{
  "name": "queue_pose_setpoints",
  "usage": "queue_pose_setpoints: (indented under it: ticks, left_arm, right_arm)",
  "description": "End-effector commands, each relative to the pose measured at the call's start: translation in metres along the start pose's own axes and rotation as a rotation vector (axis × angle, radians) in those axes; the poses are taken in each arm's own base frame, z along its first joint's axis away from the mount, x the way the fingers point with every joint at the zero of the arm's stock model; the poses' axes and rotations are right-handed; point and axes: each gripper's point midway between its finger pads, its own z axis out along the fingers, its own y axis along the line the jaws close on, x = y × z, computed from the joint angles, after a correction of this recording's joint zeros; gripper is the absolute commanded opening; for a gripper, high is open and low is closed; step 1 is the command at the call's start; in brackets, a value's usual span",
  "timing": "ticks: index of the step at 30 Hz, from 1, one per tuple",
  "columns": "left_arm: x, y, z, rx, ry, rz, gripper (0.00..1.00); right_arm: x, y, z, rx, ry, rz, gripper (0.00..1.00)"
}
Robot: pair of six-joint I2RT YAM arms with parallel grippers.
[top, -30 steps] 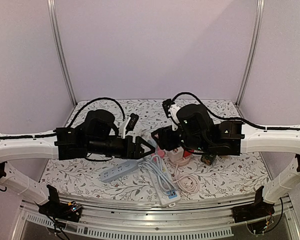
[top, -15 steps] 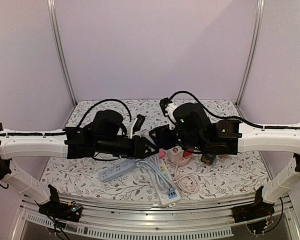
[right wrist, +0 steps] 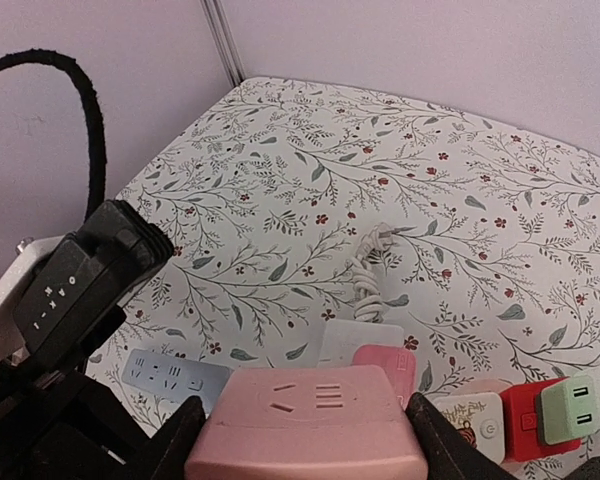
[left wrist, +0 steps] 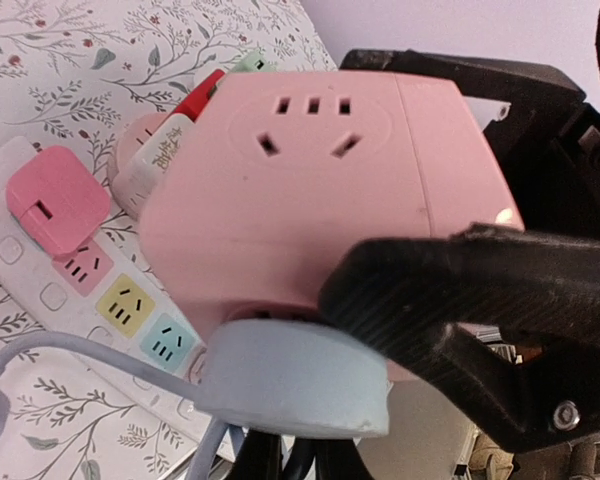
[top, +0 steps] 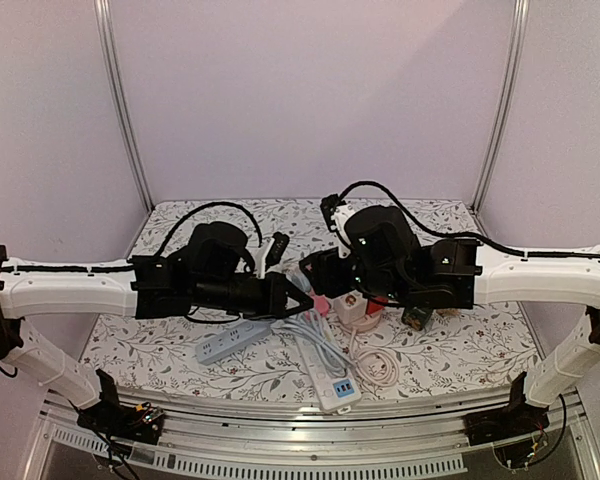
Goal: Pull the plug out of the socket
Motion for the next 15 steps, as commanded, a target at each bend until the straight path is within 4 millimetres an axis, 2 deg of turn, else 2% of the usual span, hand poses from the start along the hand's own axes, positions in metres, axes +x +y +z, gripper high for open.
queue_pose_setpoints:
  ticks: [1,3,7,9,15]
  left_arm:
    - [-0.007,-0.002,0.0,0.011,-0.038,0.008,0.04]
    - [-0.008,-0.002,-0.001,0.012,-0.04,0.009,0.0]
    - [-0.008,0.0,-0.004,0.013,-0.042,0.005,0.0]
    - [-0.015,-0.006,-0.008,0.045,-0.073,0.008,0.0]
    - [-0.013,0.003,-0.02,0.045,-0.089,-0.003,0.0]
  right_arm:
    - [-0.024,0.018,-0.004,-0.06,-0.068,0.04,0.0]
    - [-0.02,0.018,-0.004,-0.066,-0.057,0.032,0.0]
    - [-0.01,0.019,-0.004,-0.084,-0.037,0.006,0.0]
    - [-0.006,0.022,-0.007,-0.099,-0.033,-0.013,0.0]
    - [0.009,0.024,-0.014,-0.097,-0.021,-0.123,0.0]
